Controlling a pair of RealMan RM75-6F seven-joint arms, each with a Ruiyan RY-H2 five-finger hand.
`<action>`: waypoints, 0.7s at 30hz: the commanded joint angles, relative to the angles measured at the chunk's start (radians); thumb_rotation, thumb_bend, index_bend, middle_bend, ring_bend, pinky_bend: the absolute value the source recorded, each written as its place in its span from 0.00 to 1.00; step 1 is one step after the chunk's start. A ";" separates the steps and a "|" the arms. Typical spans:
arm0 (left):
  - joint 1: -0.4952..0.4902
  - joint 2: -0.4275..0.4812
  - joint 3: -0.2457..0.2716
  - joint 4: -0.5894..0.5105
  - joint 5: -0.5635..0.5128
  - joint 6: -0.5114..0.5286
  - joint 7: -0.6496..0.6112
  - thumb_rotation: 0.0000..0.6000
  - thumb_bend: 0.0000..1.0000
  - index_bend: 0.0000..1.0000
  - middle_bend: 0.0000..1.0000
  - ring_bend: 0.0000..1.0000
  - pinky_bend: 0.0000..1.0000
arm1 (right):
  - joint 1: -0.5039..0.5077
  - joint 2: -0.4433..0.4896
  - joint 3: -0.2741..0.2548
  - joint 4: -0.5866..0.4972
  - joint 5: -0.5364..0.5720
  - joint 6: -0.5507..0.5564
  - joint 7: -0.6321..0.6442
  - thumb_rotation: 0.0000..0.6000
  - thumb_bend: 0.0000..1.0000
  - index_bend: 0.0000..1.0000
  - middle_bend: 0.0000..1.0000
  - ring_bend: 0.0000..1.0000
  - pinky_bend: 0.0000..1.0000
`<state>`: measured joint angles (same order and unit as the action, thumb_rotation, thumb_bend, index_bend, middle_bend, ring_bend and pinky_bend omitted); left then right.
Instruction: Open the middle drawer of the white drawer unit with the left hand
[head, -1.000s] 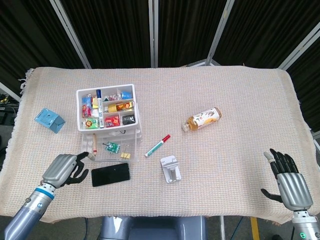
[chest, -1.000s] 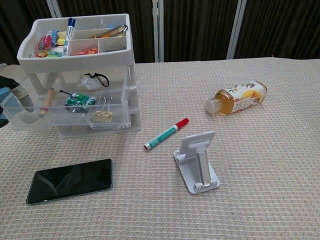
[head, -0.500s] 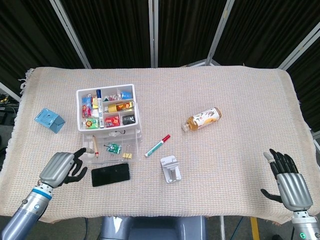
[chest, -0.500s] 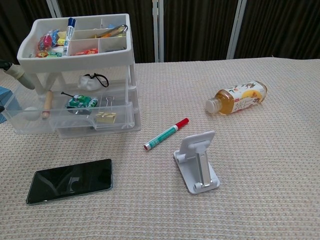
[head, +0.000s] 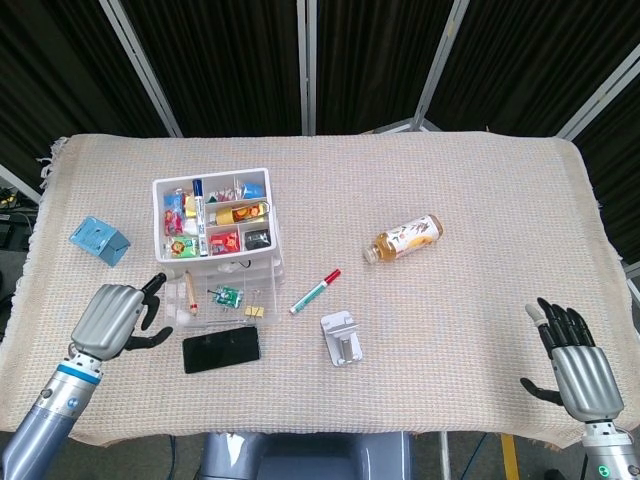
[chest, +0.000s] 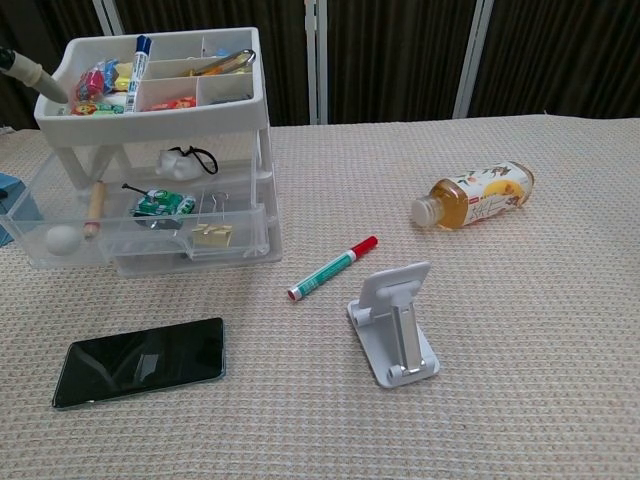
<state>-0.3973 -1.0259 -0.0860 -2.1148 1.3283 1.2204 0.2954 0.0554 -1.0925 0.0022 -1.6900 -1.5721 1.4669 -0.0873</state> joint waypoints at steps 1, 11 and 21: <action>-0.035 0.021 -0.036 -0.038 -0.040 -0.001 0.091 1.00 0.25 0.19 0.74 0.80 0.62 | 0.000 0.000 0.000 0.000 0.000 0.000 0.000 1.00 0.00 0.00 0.00 0.00 0.00; -0.157 0.052 -0.083 -0.084 -0.222 -0.071 0.327 1.00 0.19 0.33 0.85 0.85 0.71 | 0.000 0.007 0.000 -0.001 0.001 -0.001 0.015 1.00 0.00 0.00 0.00 0.00 0.00; -0.289 -0.032 -0.094 -0.043 -0.376 -0.089 0.551 1.00 0.15 0.40 0.96 0.93 0.80 | 0.000 0.012 0.003 -0.002 0.003 0.001 0.027 1.00 0.00 0.00 0.00 0.00 0.00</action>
<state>-0.6461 -1.0360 -0.1770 -2.1681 1.0049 1.1460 0.8004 0.0557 -1.0807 0.0045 -1.6920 -1.5689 1.4674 -0.0612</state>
